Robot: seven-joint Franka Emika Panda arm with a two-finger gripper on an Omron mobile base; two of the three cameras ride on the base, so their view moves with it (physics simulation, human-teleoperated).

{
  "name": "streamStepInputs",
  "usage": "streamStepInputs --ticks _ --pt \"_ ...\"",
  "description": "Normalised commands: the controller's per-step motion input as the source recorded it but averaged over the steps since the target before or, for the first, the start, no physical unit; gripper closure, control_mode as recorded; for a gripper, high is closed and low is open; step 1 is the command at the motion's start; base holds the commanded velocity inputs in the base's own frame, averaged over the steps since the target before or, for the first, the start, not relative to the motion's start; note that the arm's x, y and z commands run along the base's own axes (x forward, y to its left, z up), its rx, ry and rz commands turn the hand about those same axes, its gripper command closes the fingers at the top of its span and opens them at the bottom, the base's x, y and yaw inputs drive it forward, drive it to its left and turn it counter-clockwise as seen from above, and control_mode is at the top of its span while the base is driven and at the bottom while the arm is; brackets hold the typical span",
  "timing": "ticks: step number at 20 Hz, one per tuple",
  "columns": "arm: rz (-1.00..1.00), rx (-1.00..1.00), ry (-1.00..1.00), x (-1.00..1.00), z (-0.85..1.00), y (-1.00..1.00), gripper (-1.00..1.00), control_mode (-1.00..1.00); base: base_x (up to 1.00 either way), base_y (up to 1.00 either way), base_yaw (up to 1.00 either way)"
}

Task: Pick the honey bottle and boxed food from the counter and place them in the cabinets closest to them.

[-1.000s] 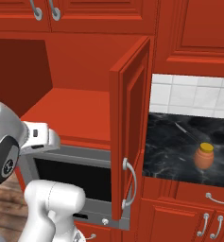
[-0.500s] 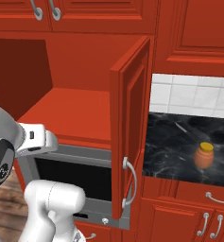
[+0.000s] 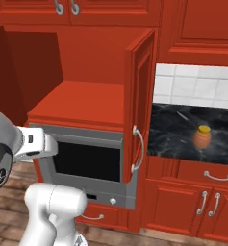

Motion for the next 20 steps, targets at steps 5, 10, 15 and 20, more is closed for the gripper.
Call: streamStepInputs --ticks 5,10,15,20 --pt "0.00 0.00 0.00 0.00 0.00 0.00 -1.00 1.00 -0.28 -0.17 -0.01" --pt "0.00 0.00 0.00 0.00 0.00 0.00 -1.00 1.00 -0.11 -0.35 -0.02" --pt "0.00 0.00 0.00 0.00 0.00 0.00 -1.00 1.00 0.00 -0.53 -0.04" --pt "0.00 0.00 0.00 0.00 0.00 0.00 -1.00 1.00 0.00 -0.61 -0.04"
